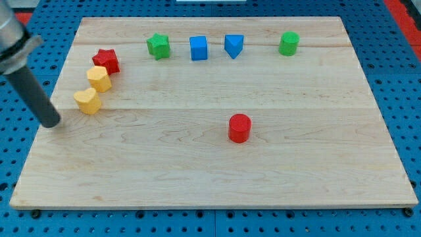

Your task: Push the red circle towards left side

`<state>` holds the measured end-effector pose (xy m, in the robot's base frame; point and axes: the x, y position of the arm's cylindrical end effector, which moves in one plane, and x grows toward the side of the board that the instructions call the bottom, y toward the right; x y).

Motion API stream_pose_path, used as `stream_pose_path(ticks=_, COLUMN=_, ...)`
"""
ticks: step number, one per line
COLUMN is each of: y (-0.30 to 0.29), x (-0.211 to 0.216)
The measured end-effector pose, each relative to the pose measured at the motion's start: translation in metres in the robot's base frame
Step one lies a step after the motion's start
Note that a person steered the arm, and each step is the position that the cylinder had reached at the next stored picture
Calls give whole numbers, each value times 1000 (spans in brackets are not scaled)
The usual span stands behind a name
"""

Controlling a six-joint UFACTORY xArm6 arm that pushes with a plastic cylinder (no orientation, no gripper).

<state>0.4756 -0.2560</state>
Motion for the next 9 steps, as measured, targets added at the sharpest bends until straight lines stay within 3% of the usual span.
stream_pose_path(ticks=3, y=57, x=-23)
stream_pose_path(ticks=4, y=114, x=-9)
stream_pose_path(ticks=6, y=286, x=-29)
stream_pose_path(ticks=7, y=379, x=-12)
stream_pose_path(ticks=8, y=384, x=24)
stream_pose_path(ticks=9, y=333, x=46)
